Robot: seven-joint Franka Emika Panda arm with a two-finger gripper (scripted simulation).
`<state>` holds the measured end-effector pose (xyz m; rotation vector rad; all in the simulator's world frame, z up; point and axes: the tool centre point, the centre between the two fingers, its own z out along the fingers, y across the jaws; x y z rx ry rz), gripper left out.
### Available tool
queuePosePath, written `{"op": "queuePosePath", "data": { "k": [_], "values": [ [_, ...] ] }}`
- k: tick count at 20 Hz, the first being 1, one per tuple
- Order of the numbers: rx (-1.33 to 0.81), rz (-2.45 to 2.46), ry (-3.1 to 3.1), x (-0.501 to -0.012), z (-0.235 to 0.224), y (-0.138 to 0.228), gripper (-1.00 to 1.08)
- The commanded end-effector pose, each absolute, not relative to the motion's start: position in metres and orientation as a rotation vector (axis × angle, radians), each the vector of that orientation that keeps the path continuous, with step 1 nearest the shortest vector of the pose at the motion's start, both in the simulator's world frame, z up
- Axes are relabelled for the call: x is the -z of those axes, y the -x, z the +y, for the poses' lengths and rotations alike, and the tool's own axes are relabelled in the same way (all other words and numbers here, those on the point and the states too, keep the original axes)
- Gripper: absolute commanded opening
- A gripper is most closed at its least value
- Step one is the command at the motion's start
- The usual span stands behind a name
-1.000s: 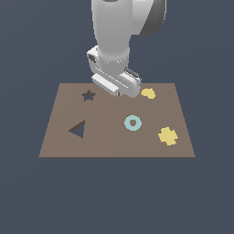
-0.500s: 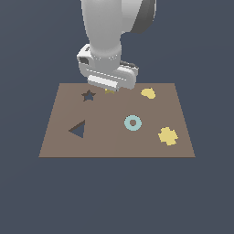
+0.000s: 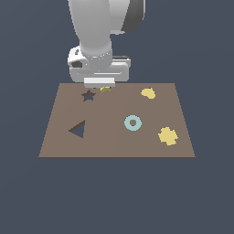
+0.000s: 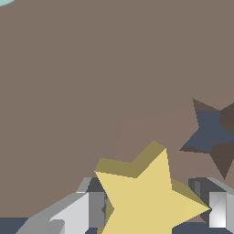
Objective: Insert a designated object into the corresponding slot on a board.
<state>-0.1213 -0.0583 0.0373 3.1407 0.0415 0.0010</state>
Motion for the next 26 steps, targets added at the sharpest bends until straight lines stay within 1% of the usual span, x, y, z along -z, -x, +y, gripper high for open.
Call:
{"op": "queuePosePath", "data": {
  "k": [1,15,26],
  "values": [
    [-0.002,0.189,-3.135,-0.038,-0.065,0.121,-1.00],
    [-0.002,0.970,-2.986,-0.040,-0.099,0.106,-1.00],
    [-0.001,1.378,-2.821,-0.040,-0.113,0.090,-1.00]
  ]
}}
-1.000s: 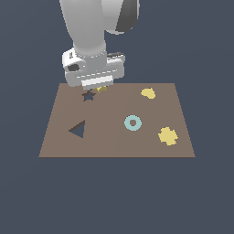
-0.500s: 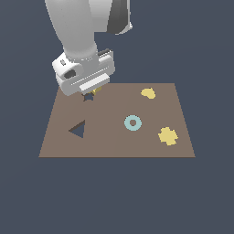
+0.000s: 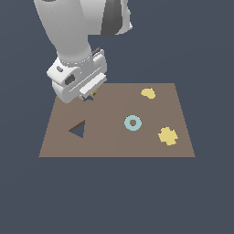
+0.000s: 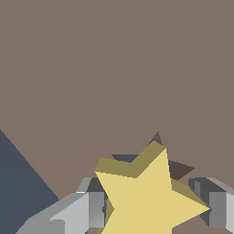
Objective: Insert a designated object into the corresponding slot on a board.
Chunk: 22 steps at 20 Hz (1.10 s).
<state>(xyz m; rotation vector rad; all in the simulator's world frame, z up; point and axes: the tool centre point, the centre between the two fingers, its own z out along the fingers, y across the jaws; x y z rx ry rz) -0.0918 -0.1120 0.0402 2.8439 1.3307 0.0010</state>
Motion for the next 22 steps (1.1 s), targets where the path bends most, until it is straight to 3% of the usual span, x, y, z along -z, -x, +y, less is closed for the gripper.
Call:
{"op": "queuePosePath", "data": {
  "k": [1,22],
  "values": [
    [-0.001,1.403,-2.809,-0.040,-0.114,0.089,-1.00],
    [0.000,1.545,-2.733,-0.031,-0.116,0.081,-1.00]
  ]
}}
